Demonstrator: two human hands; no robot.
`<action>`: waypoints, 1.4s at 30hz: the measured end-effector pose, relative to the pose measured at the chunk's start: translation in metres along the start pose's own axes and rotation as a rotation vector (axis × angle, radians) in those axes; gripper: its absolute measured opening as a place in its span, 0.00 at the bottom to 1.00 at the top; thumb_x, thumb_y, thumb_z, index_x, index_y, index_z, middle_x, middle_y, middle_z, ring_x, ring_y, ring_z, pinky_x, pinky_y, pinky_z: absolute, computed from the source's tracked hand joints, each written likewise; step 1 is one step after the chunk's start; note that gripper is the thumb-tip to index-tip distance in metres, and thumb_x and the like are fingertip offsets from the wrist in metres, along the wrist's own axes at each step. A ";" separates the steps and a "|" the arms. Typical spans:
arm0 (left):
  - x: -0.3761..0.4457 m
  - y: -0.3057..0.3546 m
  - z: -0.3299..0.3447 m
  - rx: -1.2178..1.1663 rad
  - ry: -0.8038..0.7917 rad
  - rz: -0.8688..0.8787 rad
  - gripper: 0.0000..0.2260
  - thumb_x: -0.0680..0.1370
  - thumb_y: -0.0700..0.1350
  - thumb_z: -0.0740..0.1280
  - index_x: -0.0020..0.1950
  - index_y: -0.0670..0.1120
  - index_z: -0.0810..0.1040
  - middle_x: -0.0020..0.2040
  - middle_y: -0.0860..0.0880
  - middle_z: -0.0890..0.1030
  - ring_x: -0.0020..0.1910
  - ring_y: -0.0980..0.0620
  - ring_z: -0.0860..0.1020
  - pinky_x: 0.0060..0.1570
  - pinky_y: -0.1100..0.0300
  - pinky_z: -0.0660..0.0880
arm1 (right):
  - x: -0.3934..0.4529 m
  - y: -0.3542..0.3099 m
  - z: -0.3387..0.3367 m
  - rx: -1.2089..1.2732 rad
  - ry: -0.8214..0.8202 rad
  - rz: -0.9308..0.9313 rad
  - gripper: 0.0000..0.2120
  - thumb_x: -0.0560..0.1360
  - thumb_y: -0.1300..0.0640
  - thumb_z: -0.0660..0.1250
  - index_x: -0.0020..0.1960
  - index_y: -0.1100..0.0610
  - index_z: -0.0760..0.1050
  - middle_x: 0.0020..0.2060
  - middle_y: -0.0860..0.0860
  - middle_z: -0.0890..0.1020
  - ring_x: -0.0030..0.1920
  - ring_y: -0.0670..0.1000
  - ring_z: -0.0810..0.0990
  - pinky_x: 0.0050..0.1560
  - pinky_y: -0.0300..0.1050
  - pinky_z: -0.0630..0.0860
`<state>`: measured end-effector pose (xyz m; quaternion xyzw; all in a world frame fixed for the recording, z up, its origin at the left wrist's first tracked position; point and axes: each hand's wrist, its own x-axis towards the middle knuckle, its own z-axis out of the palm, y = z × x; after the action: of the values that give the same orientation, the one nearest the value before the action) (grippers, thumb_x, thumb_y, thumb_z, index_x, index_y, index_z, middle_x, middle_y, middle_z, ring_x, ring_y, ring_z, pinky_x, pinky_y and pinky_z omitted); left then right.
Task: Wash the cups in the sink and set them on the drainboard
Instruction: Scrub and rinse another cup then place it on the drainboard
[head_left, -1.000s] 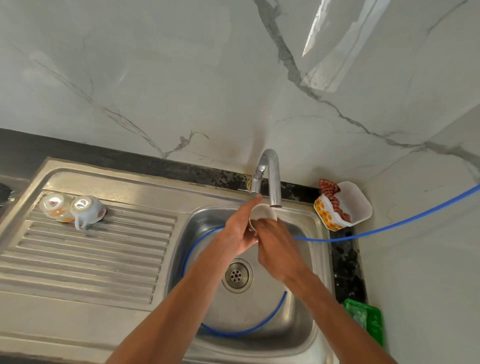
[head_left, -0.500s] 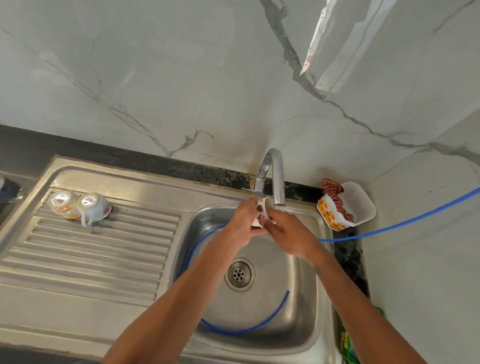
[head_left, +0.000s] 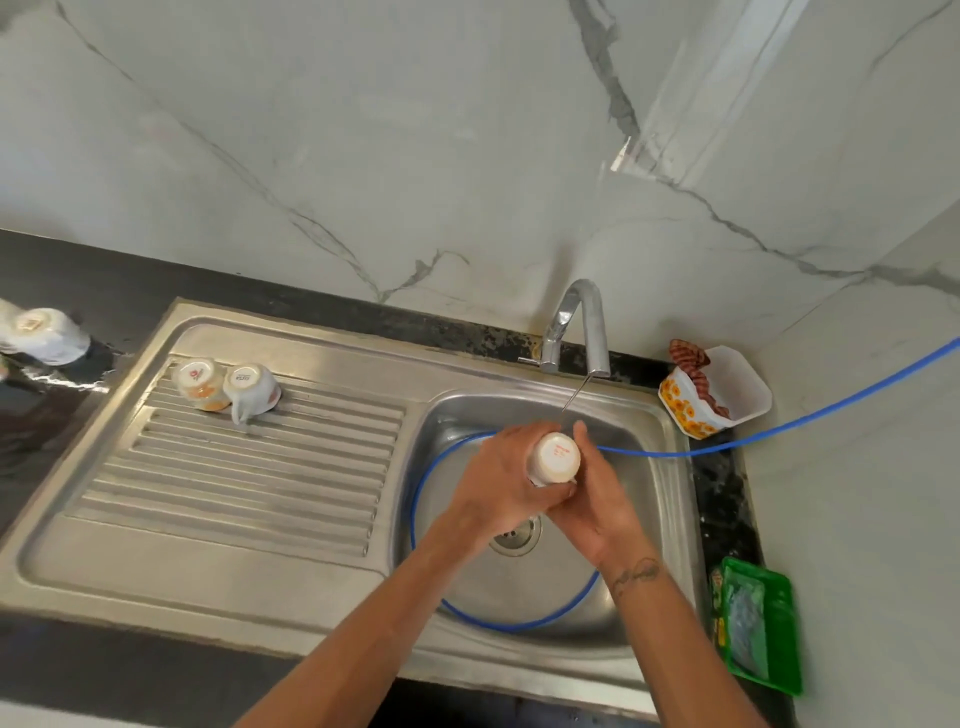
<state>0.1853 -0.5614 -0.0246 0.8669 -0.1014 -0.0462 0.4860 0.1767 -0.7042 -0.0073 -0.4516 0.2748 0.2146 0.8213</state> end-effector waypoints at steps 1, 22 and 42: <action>-0.008 -0.005 -0.004 -0.037 0.004 -0.009 0.29 0.67 0.55 0.82 0.66 0.57 0.78 0.57 0.58 0.84 0.55 0.60 0.80 0.56 0.59 0.78 | -0.008 0.007 0.001 -0.118 -0.004 -0.035 0.25 0.83 0.40 0.63 0.67 0.59 0.80 0.61 0.59 0.85 0.61 0.56 0.84 0.59 0.54 0.80; -0.118 -0.158 -0.165 0.212 0.394 -0.344 0.32 0.71 0.67 0.72 0.72 0.56 0.76 0.64 0.55 0.79 0.59 0.52 0.76 0.59 0.57 0.73 | 0.053 0.152 0.180 -0.755 -0.116 -0.116 0.20 0.67 0.43 0.82 0.48 0.59 0.87 0.40 0.53 0.89 0.41 0.48 0.84 0.48 0.46 0.82; -0.094 -0.291 -0.334 -0.029 0.295 -0.325 0.20 0.73 0.48 0.80 0.63 0.52 0.81 0.54 0.56 0.85 0.53 0.57 0.81 0.58 0.50 0.80 | 0.108 0.273 0.394 -0.855 0.381 -0.245 0.08 0.76 0.43 0.74 0.42 0.45 0.82 0.38 0.44 0.86 0.44 0.47 0.86 0.48 0.47 0.82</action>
<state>0.1913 -0.1148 -0.0989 0.8620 0.1128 0.0019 0.4942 0.1963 -0.2180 -0.0733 -0.8089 0.2524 0.1237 0.5164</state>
